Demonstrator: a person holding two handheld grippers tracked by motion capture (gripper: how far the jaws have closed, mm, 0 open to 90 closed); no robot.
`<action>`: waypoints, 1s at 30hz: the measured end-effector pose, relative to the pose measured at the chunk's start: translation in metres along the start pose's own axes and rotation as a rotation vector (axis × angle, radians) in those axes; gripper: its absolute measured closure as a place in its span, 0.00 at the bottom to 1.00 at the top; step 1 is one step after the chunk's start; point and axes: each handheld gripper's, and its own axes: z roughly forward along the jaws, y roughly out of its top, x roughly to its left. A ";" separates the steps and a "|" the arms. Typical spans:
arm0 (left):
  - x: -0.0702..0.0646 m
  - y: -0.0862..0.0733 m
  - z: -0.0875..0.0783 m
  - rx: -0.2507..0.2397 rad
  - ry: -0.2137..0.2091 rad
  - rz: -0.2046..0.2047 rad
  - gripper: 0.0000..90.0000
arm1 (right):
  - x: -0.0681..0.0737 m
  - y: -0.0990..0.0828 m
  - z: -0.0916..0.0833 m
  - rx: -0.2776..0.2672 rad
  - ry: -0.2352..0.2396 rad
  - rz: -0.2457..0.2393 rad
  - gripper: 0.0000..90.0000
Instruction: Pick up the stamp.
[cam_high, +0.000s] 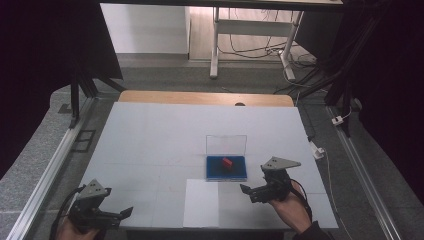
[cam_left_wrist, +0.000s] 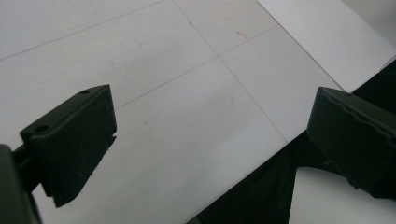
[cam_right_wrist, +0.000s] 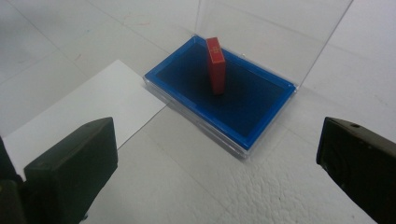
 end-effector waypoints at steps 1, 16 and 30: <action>0.000 0.000 0.000 0.000 0.000 0.000 0.02 | 0.000 0.000 0.000 0.000 0.000 0.000 0.00; 0.000 0.000 0.000 0.001 -0.001 0.002 0.02 | 0.002 0.013 0.022 0.025 0.016 -0.044 0.00; 0.000 0.000 0.000 0.002 -0.001 0.001 0.02 | 0.000 0.025 0.046 0.034 0.016 -0.055 0.00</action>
